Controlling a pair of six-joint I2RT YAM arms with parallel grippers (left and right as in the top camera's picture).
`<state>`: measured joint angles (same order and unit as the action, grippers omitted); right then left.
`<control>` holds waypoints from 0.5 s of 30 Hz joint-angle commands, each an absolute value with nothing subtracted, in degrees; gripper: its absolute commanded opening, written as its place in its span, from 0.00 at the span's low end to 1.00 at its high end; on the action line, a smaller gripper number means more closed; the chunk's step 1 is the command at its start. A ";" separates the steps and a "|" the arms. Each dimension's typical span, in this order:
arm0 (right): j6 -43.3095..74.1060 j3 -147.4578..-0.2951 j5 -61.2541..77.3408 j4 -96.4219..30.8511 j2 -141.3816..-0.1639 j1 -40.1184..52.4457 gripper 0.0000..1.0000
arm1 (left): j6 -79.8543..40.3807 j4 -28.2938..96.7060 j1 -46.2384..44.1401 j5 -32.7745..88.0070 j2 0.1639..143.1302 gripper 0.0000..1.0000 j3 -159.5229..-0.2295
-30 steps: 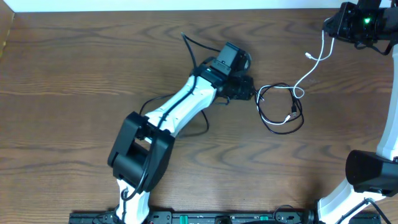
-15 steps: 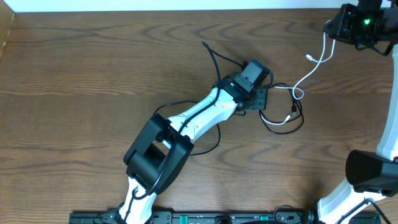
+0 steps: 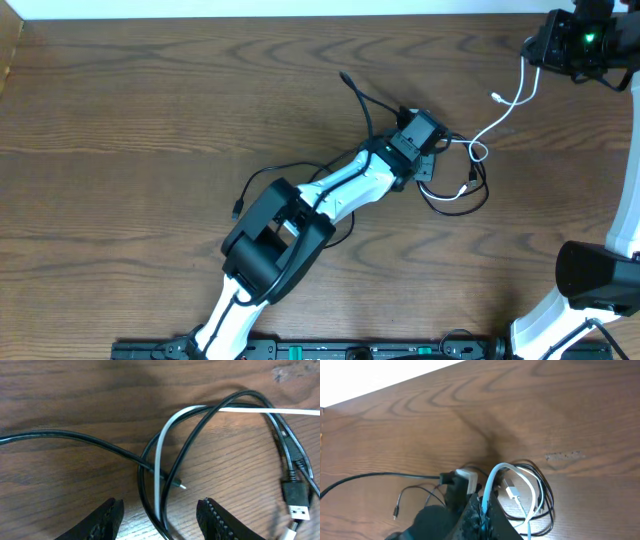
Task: Untangle cables
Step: 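Lift the black cable with the left gripper and pull it up-left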
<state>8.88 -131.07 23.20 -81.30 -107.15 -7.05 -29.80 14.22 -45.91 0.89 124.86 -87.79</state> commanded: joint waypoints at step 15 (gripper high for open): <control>6.57 -130.80 20.05 -82.11 -106.45 -7.07 0.01 | -28.18 13.52 -46.06 -0.71 129.62 0.42 -87.85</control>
